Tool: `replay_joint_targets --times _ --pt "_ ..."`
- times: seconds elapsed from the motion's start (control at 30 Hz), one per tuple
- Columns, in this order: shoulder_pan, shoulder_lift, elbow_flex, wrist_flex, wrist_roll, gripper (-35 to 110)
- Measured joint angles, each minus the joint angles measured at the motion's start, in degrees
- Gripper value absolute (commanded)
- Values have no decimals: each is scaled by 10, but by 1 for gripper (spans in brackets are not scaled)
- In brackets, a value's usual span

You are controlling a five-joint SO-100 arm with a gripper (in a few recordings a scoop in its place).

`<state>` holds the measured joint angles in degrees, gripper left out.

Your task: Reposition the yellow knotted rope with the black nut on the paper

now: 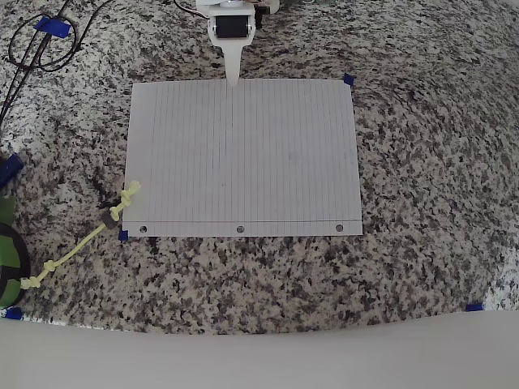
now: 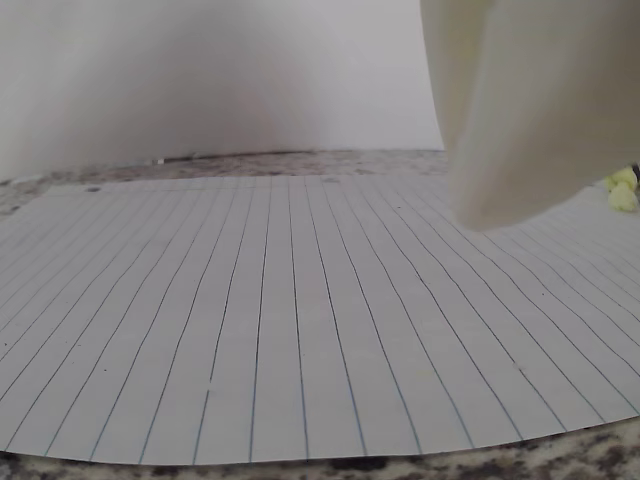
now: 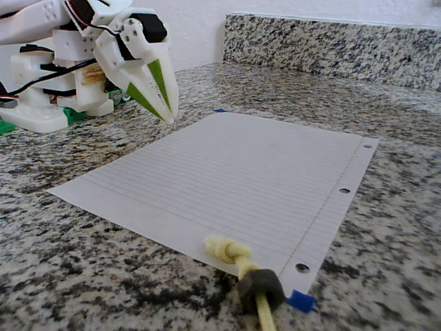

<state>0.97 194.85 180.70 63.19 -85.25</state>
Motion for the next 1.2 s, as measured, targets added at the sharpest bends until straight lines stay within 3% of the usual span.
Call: replay_joint_targets --times 0.27,0.6,1.07,1.2 --pt "25 0 0 -17 0 4" --pt "105 -63 -16 -143 0 8" --pt "127 -408 -183 -257 52 11" --pt "136 -503 -220 -296 117 11"
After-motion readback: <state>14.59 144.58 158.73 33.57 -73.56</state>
